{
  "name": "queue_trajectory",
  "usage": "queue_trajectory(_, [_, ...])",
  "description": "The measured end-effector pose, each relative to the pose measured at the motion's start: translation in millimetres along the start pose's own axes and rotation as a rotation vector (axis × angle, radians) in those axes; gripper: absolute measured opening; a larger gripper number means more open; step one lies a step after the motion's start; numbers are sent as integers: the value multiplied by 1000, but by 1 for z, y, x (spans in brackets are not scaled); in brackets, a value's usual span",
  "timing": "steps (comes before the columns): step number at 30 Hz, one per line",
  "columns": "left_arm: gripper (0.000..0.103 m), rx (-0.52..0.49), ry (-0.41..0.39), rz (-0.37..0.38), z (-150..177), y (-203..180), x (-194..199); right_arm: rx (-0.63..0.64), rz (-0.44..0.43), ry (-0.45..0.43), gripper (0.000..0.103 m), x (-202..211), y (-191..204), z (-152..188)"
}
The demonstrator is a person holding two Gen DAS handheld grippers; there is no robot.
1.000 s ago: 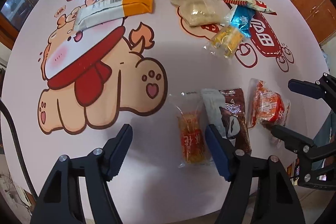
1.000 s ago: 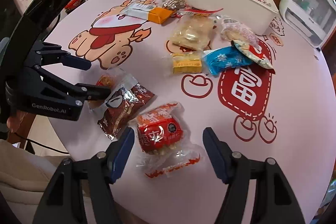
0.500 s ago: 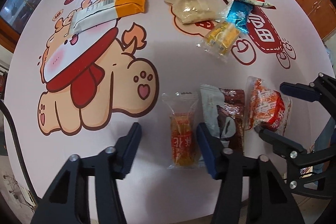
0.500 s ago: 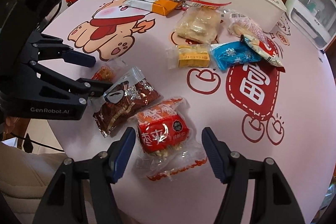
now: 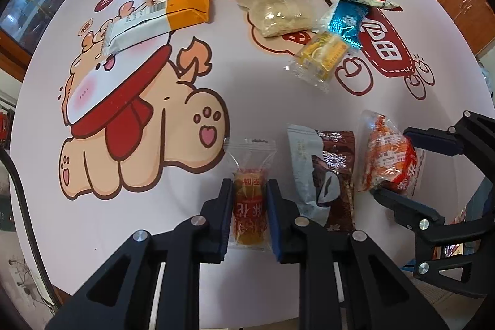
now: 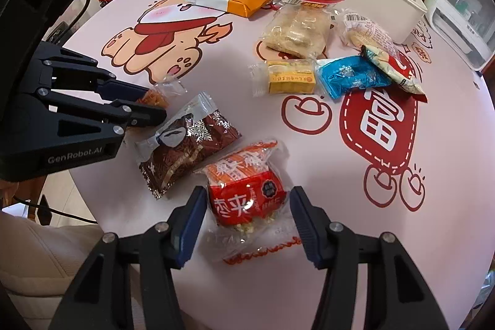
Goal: Organize snacks
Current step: 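Grasp red stick-snack bag with left gripper while right grasps red-labelled bag, then lift both bags over the tray and release them inside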
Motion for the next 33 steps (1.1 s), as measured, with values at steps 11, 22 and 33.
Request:
queue_trajectory(11, [19,8,-74,-18,-23,15,24,-65,3,-5,53,8,-12,-12])
queue_trajectory(22, [19,-9,-219,-30,-104,32,63,-147,14,-157,53,47,-42,-91])
queue_trajectory(33, [19,-90,-348,-91,-215,75,86,-205,74,-285,53,65,-79,-198])
Point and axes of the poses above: each gripper's, at about its wrist camera, not at the fingertips, and x roughly against the way its jaws point, y to its left, z to its underside, the point moved 9 cm from there along -x, roughly the way its jaws point, and after that the axes turned 13 degrees about -y, right-handed, at the moved point
